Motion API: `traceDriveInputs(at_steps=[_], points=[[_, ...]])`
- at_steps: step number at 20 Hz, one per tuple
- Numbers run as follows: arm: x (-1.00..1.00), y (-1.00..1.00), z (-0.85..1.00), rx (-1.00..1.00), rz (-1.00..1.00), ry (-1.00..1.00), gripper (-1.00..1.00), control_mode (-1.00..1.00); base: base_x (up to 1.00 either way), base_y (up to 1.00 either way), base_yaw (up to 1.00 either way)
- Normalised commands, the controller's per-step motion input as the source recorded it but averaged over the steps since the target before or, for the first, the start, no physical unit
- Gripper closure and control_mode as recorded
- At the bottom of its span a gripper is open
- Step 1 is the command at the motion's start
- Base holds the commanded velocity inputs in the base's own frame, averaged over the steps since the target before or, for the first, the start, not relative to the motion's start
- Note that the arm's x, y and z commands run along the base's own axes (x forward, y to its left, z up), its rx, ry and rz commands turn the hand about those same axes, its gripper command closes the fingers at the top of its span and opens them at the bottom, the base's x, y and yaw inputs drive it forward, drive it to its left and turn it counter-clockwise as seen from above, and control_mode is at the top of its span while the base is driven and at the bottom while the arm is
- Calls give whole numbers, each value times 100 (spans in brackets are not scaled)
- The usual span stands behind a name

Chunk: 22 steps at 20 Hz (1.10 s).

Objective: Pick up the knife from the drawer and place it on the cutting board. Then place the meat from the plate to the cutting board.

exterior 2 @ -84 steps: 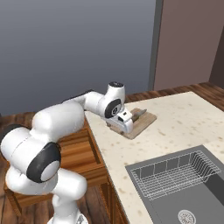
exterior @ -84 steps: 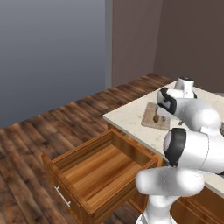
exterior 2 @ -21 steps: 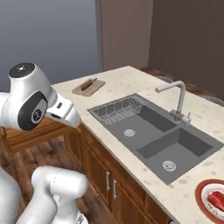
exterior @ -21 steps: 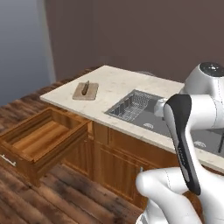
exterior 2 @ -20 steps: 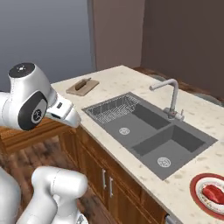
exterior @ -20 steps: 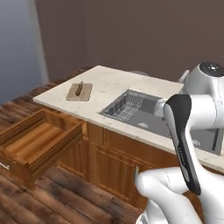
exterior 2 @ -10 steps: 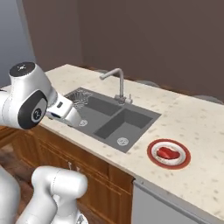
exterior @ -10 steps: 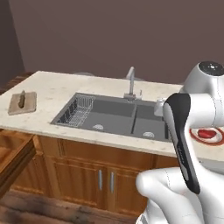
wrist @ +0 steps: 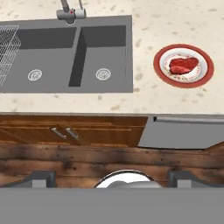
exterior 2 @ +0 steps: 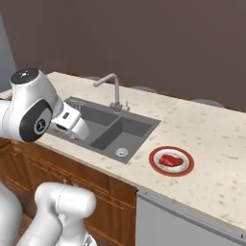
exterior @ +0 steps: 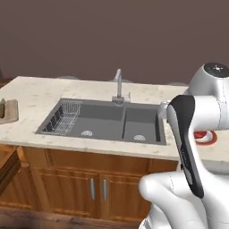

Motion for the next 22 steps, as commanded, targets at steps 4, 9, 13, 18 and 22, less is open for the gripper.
traceDriveInputs(at_steps=[4,9,13,18,22], points=[[0,0,0,0,0,0,-100,100,0,-59,-35],[0,0,0,0,0,0,-100,100,8,-39,-34],[0,0,0,0,0,0,-100,100,30,-10,-28],[0,0,0,0,0,0,-100,100,48,0,-9],[0,0,0,0,0,0,-100,100,68,-49,-6]])
